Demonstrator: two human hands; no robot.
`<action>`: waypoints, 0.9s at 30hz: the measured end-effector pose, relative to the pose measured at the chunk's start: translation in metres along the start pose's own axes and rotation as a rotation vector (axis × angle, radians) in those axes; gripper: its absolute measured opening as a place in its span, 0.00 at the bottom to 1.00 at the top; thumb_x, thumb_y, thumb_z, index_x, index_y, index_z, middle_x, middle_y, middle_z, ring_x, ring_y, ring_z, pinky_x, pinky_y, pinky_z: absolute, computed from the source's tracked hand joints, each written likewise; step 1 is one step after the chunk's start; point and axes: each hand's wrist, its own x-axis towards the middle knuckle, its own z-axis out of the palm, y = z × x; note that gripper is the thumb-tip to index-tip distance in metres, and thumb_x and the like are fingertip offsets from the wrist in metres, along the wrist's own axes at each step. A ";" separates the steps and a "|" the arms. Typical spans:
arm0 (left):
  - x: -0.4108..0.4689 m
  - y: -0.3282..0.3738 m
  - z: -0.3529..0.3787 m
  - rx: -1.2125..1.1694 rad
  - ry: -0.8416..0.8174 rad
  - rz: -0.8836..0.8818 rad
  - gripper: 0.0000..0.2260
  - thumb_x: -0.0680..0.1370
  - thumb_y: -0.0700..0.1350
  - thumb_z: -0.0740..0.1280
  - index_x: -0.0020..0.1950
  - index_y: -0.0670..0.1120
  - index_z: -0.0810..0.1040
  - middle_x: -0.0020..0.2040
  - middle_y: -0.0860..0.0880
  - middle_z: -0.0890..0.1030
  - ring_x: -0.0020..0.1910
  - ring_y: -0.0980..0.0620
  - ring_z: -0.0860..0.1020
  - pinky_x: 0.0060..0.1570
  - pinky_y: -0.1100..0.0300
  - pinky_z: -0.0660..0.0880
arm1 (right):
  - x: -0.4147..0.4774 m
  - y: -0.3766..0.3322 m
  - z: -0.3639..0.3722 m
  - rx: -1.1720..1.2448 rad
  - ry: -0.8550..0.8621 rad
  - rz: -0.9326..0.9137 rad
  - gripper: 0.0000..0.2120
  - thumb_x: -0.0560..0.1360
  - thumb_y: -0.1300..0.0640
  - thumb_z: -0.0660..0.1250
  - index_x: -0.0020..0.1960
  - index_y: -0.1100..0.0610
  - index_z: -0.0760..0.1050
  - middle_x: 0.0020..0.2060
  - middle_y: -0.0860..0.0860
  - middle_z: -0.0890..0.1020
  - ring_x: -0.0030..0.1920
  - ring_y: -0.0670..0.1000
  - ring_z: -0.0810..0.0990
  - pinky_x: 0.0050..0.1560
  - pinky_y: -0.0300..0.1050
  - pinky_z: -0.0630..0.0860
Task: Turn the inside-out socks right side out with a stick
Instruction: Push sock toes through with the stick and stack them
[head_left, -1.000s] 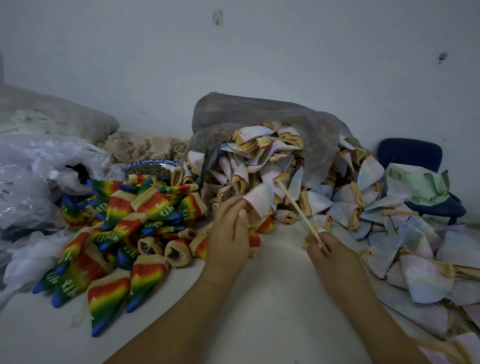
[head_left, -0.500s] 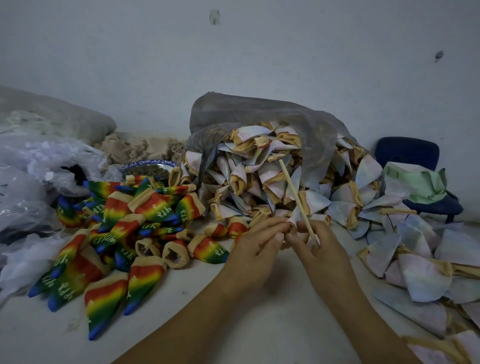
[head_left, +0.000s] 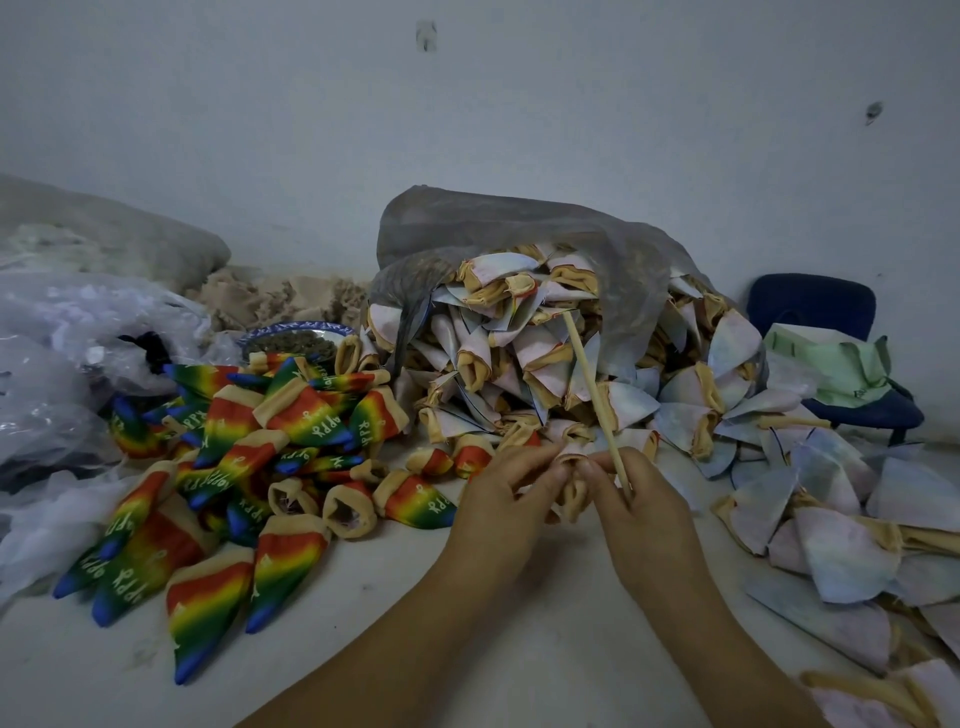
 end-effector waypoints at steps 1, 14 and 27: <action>0.001 0.001 -0.002 0.010 0.017 -0.011 0.12 0.80 0.46 0.66 0.52 0.65 0.80 0.48 0.61 0.80 0.44 0.65 0.79 0.38 0.70 0.75 | 0.000 0.000 0.001 0.003 -0.003 -0.009 0.05 0.78 0.51 0.63 0.44 0.46 0.75 0.37 0.46 0.80 0.41 0.38 0.76 0.39 0.26 0.69; 0.004 0.014 -0.007 -0.743 -0.108 -0.438 0.07 0.79 0.38 0.66 0.53 0.37 0.82 0.37 0.47 0.78 0.27 0.59 0.69 0.24 0.68 0.65 | 0.000 -0.003 0.008 -0.054 0.078 -0.076 0.13 0.81 0.55 0.56 0.41 0.39 0.65 0.31 0.42 0.71 0.34 0.35 0.73 0.34 0.29 0.67; -0.001 0.013 -0.002 -0.272 -0.140 -0.294 0.12 0.79 0.47 0.69 0.61 0.59 0.78 0.61 0.54 0.79 0.57 0.55 0.79 0.51 0.64 0.74 | 0.000 0.003 0.007 0.370 0.030 0.265 0.09 0.80 0.48 0.57 0.44 0.44 0.74 0.28 0.41 0.75 0.30 0.40 0.71 0.35 0.39 0.66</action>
